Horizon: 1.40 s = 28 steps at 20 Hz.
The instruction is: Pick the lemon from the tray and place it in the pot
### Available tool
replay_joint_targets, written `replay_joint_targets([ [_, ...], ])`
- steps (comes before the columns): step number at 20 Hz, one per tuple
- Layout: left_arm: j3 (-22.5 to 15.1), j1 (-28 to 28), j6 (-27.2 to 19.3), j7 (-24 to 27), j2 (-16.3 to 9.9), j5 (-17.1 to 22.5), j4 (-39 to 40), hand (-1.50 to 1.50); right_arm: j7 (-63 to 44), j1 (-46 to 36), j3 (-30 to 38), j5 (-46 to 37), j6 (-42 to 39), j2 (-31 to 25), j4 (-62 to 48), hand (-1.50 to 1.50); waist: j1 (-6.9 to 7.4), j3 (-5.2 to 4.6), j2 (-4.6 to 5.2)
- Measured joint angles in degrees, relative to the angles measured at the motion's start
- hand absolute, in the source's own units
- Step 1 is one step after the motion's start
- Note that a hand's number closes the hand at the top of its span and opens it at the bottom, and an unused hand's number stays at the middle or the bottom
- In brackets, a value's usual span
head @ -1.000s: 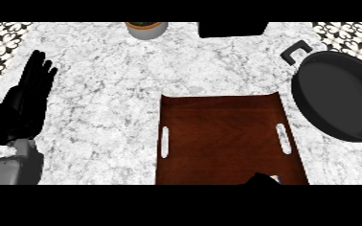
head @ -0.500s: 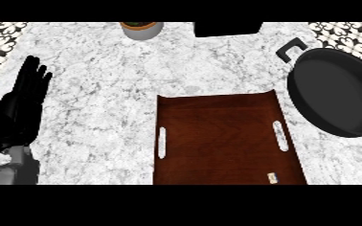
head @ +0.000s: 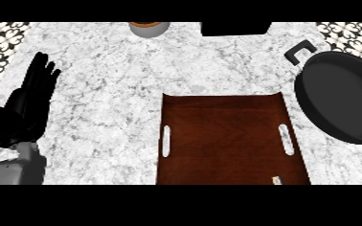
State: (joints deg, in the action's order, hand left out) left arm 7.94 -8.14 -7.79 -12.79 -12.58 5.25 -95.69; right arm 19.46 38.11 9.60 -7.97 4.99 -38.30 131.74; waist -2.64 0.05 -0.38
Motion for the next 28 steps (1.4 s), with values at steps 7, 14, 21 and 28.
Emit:
replay_joint_targets([
  [7, -1.14, -1.21, 0.27, -1.67, 0.23, -0.51, -1.23, 0.00, -0.60, -7.42, 15.34, 15.98, -9.21, -4.58, -12.26, 1.50, 2.06, -0.04, 0.29],
  [14, -1.22, -3.74, 0.92, -1.57, 0.40, -0.52, 0.54, 0.00, 1.28, -21.31, 13.21, 16.70, -13.76, -5.54, -31.93, 1.50, 3.14, -0.02, 0.53],
  [21, -1.84, -5.08, 0.83, -0.50, 1.23, -1.18, 2.48, 0.00, 5.72, -30.97, 10.63, 0.52, -2.25, -5.88, -44.50, 1.50, 4.21, 0.02, 0.88],
  [28, -2.25, -6.51, 0.39, -1.60, 1.68, -1.73, 3.10, 0.00, 11.47, -46.50, 4.67, -12.00, 6.24, -3.87, -66.32, 1.50, 4.40, 0.05, 0.83],
])
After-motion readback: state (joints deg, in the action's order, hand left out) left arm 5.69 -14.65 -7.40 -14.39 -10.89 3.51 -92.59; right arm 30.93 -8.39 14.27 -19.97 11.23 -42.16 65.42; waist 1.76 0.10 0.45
